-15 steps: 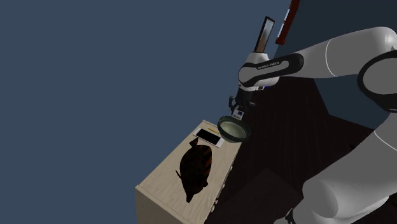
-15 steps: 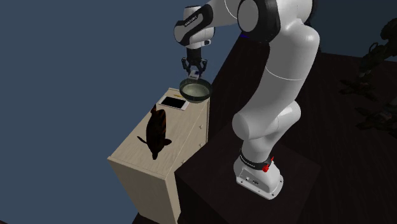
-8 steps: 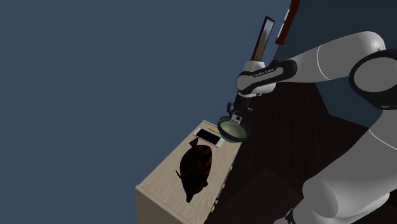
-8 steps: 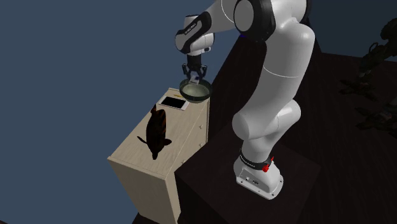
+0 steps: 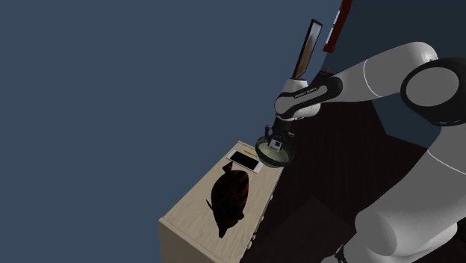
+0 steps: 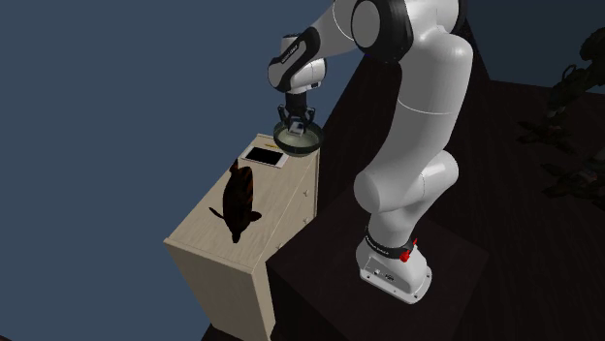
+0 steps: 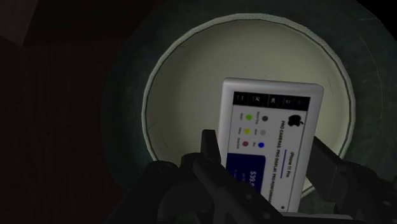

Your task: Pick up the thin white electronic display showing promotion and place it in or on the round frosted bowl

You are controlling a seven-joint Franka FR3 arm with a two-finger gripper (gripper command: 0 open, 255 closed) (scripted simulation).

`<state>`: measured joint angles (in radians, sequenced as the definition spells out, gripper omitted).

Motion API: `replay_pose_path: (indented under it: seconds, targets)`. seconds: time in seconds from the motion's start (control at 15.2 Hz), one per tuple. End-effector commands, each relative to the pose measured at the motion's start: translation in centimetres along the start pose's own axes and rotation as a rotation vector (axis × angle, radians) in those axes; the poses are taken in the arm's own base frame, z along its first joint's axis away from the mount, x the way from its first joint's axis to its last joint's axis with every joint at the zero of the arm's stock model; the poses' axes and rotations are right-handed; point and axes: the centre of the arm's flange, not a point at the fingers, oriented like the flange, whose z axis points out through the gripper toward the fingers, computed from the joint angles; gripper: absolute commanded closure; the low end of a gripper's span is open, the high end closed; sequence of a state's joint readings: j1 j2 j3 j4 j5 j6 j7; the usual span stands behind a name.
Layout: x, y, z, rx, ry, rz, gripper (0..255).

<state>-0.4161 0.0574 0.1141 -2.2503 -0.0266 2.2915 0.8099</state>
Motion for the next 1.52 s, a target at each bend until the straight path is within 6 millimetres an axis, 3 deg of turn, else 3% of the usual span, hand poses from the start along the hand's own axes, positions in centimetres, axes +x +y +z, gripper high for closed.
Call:
replay_pose_path:
  seconds: [0.0, 0.26, 0.33, 0.66, 0.92, 1.45]
  targets:
    - [0.0, 0.0, 0.0, 0.000, 0.000, 0.000, 255]
    - [0.0, 0.0, 0.0, 0.000, 0.000, 0.000, 255]
    - [0.0, 0.0, 0.0, 0.000, 0.000, 0.000, 0]
    - [0.0, 0.0, 0.0, 0.000, 0.000, 0.000, 0]
    - [0.0, 0.0, -5.0, 0.000, 0.000, 0.000, 0]
    - [0.0, 0.0, -5.0, 0.000, 0.000, 0.000, 0]
